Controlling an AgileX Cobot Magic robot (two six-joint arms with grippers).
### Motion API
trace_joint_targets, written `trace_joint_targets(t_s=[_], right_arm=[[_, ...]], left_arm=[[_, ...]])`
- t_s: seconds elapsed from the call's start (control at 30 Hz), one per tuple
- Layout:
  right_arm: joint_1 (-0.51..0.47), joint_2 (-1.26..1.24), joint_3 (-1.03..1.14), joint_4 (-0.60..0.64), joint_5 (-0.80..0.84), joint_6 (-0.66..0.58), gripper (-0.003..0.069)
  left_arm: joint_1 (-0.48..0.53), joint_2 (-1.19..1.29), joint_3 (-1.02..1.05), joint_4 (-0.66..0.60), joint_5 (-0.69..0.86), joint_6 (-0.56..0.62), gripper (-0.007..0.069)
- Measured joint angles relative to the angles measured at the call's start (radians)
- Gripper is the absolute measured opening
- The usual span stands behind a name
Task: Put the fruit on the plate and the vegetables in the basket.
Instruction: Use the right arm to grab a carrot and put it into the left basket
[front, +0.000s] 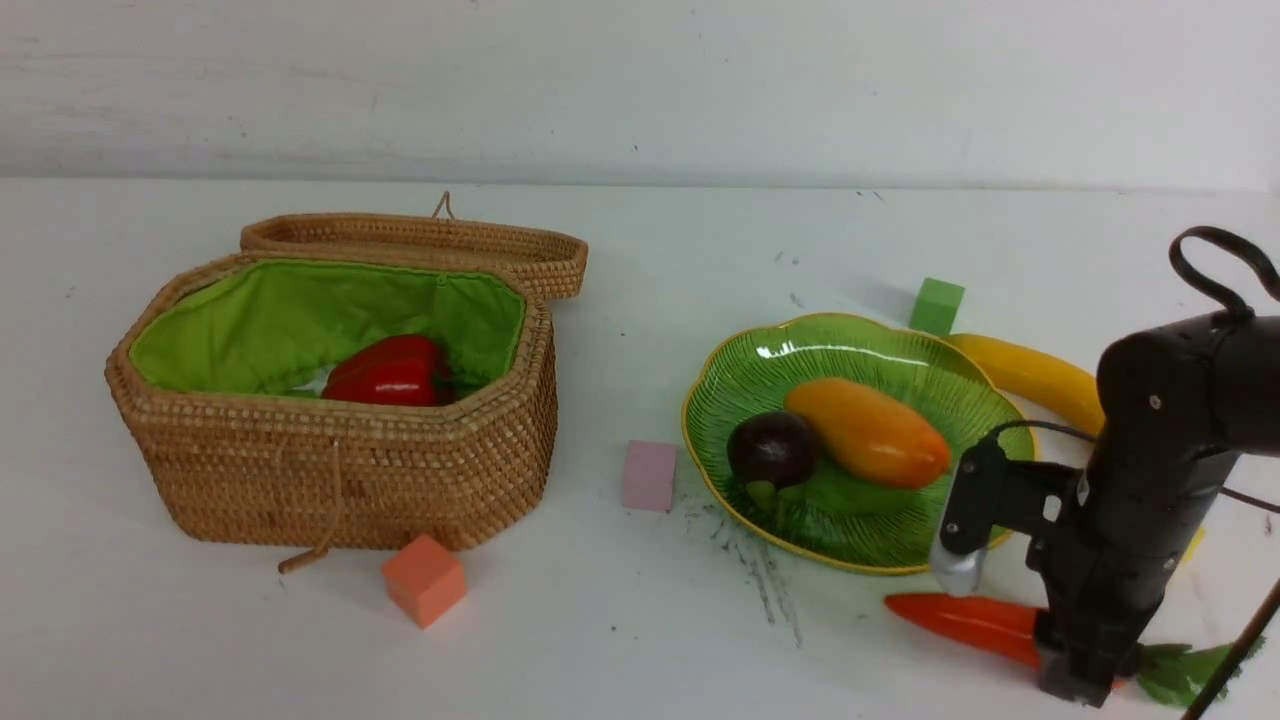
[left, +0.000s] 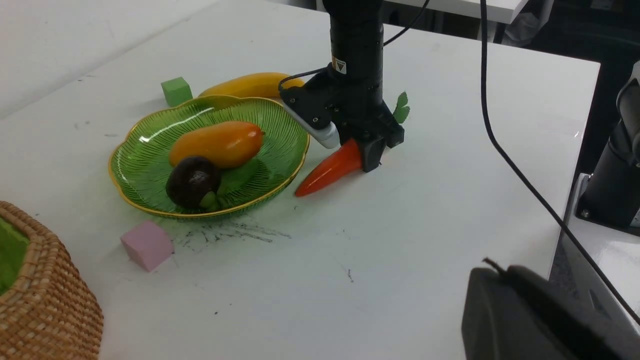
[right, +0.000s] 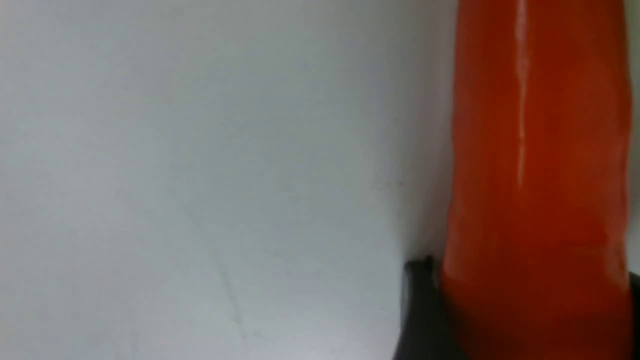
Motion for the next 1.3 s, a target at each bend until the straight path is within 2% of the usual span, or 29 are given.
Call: trace_joint_targets(t_s=[0.23, 0.33, 0.43, 0.47, 0.5, 0.6, 0.7, 0.73, 0.83, 0.9, 1.07, 1.17, 1.3], right_arm=[[0.024, -0.077, 0.005, 0.065, 0.114, -0.022, 0.0388], [0.079, -0.151, 0.005, 0.142, 0.223, -0.021, 0.0388], [0.13, -0.194, 0.003, 0.213, 0.257, 0.004, 0.0388], [0.188, -0.231, -0.016, 0.286, 0.262, 0.07, 0.0388], [0.194, -0.235, -0.02, 0.294, 0.262, 0.08, 0.0388], [0.318, -0.268, -0.14, 0.385, 0.22, 0.231, 0.0388], [0.421, -0.245, -0.313, 0.403, 0.15, 0.314, 0.0388], [0.431, -0.238, -0.338, 0.403, 0.143, 0.318, 0.0388], [0.49, -0.161, -0.527, 0.411, 0.108, 0.334, 0.0388], [0.516, -0.061, -0.702, 0.421, 0.085, 0.337, 0.0388], [0.526, 0.185, -1.046, 0.42, 0.025, 0.338, 0.0388], [0.526, 0.315, -1.202, 0.412, -0.016, 0.335, 0.0388], [0.526, 0.427, -1.308, 0.397, -0.061, 0.301, 0.0388]], left_arm=[[0.0, 0.0, 0.0, -0.001, 0.006, 0.0, -0.0006], [0.0, 0.0, 0.0, 0.001, 0.0, -0.001, -0.0006], [0.0, 0.0, 0.0, 0.027, -0.033, -0.029, -0.0006], [0.0, 0.0, 0.0, 0.075, -0.079, -0.075, -0.0006], [0.0, 0.0, 0.0, 0.083, -0.085, -0.09, -0.0006], [0.0, 0.0, 0.0, 0.241, -0.2, -0.261, -0.0006], [0.0, 0.0, 0.0, 0.421, -0.281, -0.468, -0.0006], [0.0, 0.0, 0.0, 0.458, -0.29, -0.495, -0.0006], [0.0, 0.0, 0.0, 0.645, -0.31, -0.689, -0.0006], [0.0, 0.0, 0.0, 0.797, -0.309, -0.862, -0.0006], [0.0, 0.0, 0.0, 1.017, -0.26, -1.148, -0.0006], [0.0, 0.0, 0.0, 1.088, -0.233, -1.229, -0.0006], [0.0, 0.0, 0.0, 1.106, -0.219, -1.258, -0.0006]])
